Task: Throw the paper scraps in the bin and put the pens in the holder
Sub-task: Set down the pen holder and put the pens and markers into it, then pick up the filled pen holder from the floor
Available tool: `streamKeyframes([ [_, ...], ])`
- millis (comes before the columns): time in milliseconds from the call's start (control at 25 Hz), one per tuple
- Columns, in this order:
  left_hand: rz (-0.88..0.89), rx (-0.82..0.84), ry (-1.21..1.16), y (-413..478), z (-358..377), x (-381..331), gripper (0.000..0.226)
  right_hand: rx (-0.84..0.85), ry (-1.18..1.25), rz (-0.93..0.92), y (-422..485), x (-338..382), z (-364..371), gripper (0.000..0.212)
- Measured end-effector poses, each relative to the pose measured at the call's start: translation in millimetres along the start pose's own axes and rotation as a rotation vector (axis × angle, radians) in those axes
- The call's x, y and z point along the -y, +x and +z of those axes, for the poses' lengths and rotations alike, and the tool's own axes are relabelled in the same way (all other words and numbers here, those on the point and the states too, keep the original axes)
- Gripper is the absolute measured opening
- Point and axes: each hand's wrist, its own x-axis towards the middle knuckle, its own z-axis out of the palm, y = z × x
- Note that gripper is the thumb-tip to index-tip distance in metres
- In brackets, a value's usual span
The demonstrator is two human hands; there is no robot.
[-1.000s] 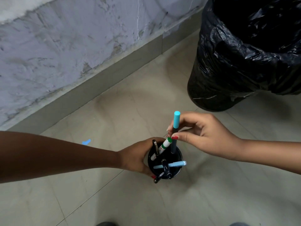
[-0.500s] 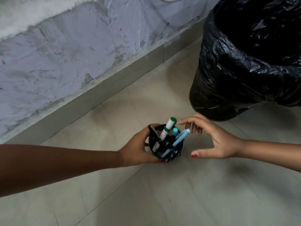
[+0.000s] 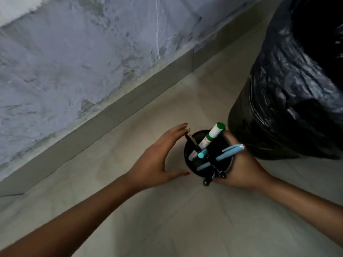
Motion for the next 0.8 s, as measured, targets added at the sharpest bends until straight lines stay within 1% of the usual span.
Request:
streamKeyframes([
  [40, -0.007, 0.029, 0.061, 3.6, -7.8, 5.9, 0.075, -0.006, 0.062, -0.01, 1.7, -0.4, 0.1, 0.073],
  [120, -0.06, 0.021, 0.119, 8.1, -22.8, 7.6, 0.059, -0.032, 0.068, -0.066, 8.0, 12.7, 3.4, 0.076],
  [200, -0.134, -0.082, 0.123, 16.0, -34.4, -5.8, 0.044, -0.134, 0.036, -0.106, 11.8, 29.1, -0.5, 0.083],
  [240, -0.174, -0.14, 0.134, 18.5, -41.7, -12.8, 0.042, -0.164, 0.023, -0.111, 15.0, 37.0, 0.6, 0.082],
  [320, -0.227, -0.21, 0.158, 21.4, -53.6, -27.7, 0.044, -0.252, 0.084, -0.086, 22.0, 56.2, 8.8, 0.076],
  [400, -0.255, -0.223, 0.16, 20.1, -61.9, -41.6, 0.047, -0.324, 0.174, -0.044, 23.1, 76.0, 17.1, 0.069],
  [440, -0.269, -0.232, 0.159, 15.8, -66.5, -49.0, 0.048, -0.335, 0.196, -0.05, 20.2, 84.0, 19.7, 0.069],
  [520, -0.283, -0.266, 0.155, 3.8, -78.8, -68.2, 0.048, -0.375, 0.156, -0.05, 6.2, 99.9, 22.5, 0.071],
  [600, -0.286, -0.309, 0.142, -10.3, -94.0, -99.4, 0.047, -0.371, 0.174, 0.004, -13.3, 127.7, 15.3, 0.075],
  [680, -0.296, -0.354, 0.102, -26.8, -118.2, -144.8, 0.046, -0.346, 0.182, 0.049, -34.3, 175.6, 5.1, 0.078],
  [760, -0.282, -0.37, 0.077, -36.7, -149.5, -194.3, 0.047, -0.324, 0.166, 0.072, -54.0, 240.9, -4.8, 0.078],
  [800, -0.276, -0.364, 0.082, -38.9, -171.0, -223.2, 0.047, -0.315, 0.121, 0.095, -62.5, 283.3, -10.1, 0.08],
])
